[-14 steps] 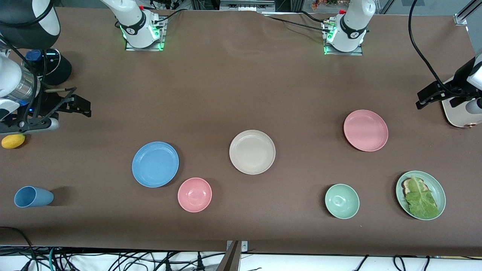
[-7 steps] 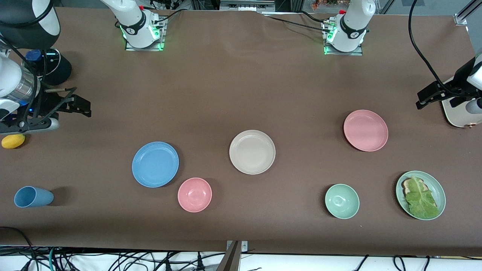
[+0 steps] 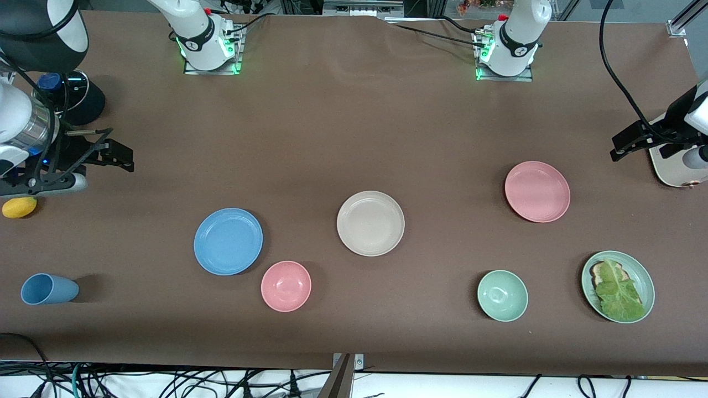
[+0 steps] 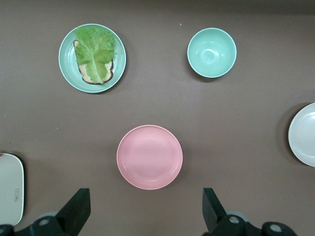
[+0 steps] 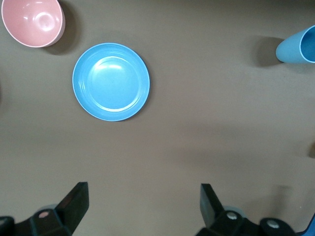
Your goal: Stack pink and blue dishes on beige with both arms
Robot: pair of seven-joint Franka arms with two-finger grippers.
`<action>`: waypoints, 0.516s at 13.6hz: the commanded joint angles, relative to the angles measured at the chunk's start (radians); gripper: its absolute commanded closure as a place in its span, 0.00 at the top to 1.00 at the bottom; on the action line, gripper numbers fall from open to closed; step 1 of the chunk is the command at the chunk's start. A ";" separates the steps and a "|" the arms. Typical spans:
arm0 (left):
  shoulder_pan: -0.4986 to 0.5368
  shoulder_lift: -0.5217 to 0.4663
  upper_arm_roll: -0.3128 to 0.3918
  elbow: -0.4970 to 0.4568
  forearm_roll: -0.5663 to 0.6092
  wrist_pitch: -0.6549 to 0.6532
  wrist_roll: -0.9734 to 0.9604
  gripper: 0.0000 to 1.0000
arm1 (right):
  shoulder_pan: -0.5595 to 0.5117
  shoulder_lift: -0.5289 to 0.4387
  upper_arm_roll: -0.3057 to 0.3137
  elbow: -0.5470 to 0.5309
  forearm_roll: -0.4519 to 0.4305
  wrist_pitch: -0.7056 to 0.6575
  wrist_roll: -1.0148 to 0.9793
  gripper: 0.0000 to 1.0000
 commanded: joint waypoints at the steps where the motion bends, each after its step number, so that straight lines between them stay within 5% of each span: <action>1: 0.007 -0.002 -0.001 0.000 -0.018 -0.008 0.008 1.00 | -0.001 -0.003 0.002 0.009 0.009 -0.003 0.009 1.00; 7: 0.060 0.061 0.001 -0.008 -0.019 -0.023 0.008 1.00 | -0.001 -0.003 0.003 0.009 0.009 -0.003 0.009 1.00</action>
